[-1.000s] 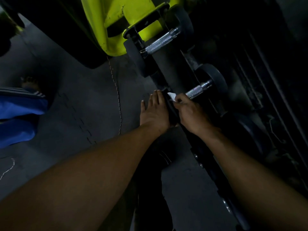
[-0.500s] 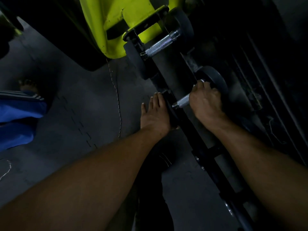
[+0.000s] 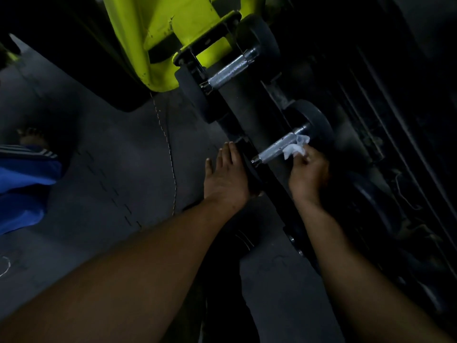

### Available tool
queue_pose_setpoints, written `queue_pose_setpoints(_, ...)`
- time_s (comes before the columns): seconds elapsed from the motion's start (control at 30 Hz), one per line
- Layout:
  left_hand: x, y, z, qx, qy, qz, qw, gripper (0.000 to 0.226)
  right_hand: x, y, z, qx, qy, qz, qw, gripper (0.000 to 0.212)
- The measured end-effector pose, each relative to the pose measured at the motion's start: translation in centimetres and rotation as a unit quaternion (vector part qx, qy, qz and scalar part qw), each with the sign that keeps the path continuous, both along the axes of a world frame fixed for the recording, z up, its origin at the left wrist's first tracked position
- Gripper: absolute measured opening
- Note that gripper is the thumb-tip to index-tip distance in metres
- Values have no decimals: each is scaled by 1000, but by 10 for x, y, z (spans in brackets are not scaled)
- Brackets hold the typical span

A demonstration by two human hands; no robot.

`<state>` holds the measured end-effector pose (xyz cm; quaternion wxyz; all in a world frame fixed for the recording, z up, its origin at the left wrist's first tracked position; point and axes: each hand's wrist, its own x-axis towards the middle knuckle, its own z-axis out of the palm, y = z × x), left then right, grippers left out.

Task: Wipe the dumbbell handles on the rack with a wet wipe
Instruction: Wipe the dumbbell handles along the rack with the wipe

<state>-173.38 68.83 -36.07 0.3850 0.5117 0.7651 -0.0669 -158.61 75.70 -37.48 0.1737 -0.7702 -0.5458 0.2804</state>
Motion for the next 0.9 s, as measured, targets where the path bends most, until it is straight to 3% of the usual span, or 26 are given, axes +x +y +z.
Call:
queue_pose_setpoints(0.13,0,0,-1,4,3,5,1000,144,-10,13,-12,-55,257,-207,943,20)
queue_pose_setpoints(0.23,0,0,-2,1,7,1,1000,144,-16,29,-7,-135,332,-260,897,5)
queue_pose_setpoints(0.3,0,0,-2,3,10,-2,1000,143,-17,34,-5,-194,376,-281,862,14)
queue_pose_setpoints(0.43,-1,1,-1,-1,12,-8,1000,143,-20,26,-7,-234,364,-342,834,19)
queue_pose_setpoints(0.57,-1,1,-3,4,18,-10,1000,142,-21,11,-5,-283,365,-299,835,26)
queue_pose_setpoints(0.77,1,1,-5,-4,24,-12,1000,144,-18,24,-5,-192,445,-353,800,28)
queue_pose_setpoints(0.9,0,1,-4,-2,27,-5,1000,145,-24,17,-6,-290,343,-242,860,28)
